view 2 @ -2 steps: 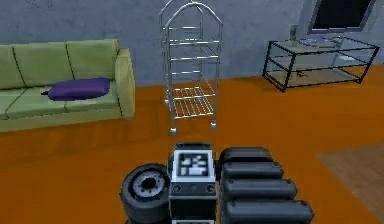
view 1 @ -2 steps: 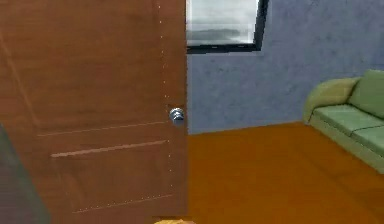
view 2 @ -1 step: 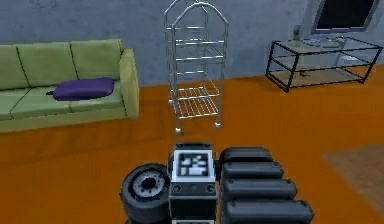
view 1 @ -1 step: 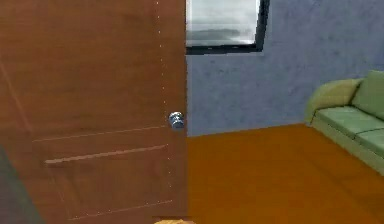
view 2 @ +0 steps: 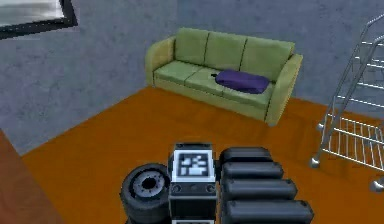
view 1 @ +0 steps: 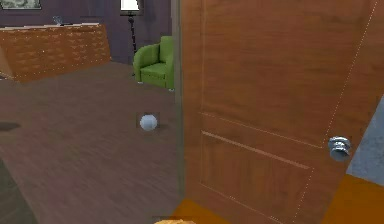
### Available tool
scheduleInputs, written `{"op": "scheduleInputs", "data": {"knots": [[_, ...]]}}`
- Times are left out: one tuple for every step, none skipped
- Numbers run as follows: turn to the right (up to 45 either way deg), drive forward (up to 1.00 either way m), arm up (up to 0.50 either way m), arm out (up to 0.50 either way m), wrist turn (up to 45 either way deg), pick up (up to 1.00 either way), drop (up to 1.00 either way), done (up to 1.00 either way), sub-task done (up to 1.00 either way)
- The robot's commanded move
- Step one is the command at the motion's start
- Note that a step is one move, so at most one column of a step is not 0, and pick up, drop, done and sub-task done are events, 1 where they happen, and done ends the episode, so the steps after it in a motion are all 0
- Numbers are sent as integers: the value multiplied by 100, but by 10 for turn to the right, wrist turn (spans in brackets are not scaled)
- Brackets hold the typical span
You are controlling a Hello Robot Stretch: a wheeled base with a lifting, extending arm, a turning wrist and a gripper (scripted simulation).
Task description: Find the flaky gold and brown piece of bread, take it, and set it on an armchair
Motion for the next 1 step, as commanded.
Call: {"op": "scheduleInputs", "data": {"knots": [[-30,0,0,0,0,0,0,0,0]]}}
